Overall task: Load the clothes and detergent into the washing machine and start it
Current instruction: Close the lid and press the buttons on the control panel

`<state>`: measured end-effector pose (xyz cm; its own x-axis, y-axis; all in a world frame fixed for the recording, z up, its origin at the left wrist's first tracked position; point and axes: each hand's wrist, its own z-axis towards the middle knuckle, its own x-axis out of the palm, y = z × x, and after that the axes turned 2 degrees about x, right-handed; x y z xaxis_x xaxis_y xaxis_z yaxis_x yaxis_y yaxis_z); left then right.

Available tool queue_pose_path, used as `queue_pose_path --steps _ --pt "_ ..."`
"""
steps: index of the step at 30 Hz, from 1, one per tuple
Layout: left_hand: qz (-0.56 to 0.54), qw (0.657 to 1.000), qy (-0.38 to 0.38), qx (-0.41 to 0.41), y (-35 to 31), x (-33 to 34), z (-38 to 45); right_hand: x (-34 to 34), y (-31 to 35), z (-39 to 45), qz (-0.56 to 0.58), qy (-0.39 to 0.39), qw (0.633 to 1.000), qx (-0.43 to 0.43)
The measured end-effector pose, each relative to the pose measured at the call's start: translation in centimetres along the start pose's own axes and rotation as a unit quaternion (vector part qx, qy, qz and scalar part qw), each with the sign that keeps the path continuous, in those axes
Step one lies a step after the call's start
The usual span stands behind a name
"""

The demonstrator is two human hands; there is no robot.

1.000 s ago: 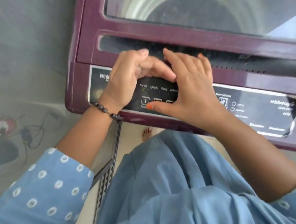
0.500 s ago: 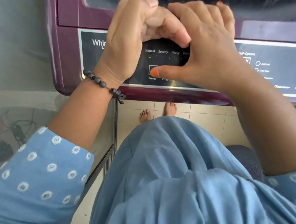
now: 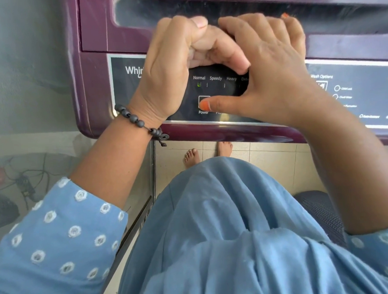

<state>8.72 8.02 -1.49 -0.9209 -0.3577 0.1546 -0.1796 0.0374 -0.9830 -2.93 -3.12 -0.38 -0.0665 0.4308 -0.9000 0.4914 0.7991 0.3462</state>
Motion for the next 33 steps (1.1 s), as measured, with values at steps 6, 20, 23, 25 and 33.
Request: queue_pose_path --steps 6,20,23,25,33 --pt "-0.001 1.000 -0.007 -0.008 -0.1 0.1 0.0 -0.1 0.1 0.1 0.010 0.011 1.000 0.001" --pt "0.001 1.000 0.010 0.003 0.4 -0.3 -0.1 -0.4 0.4 0.3 0.018 0.032 0.999 0.015" --pt "0.003 1.000 0.007 0.005 0.4 -0.3 -0.1 -0.6 0.6 0.5 0.019 0.044 0.999 0.026" --pt "0.004 1.000 0.005 0.008 0.5 -0.3 0.0 -0.8 0.8 0.7 0.021 0.054 0.998 0.036" --pt "0.015 0.999 -0.004 0.028 0.6 -0.7 0.1 -1.6 1.6 1.4 0.011 0.087 0.995 0.055"
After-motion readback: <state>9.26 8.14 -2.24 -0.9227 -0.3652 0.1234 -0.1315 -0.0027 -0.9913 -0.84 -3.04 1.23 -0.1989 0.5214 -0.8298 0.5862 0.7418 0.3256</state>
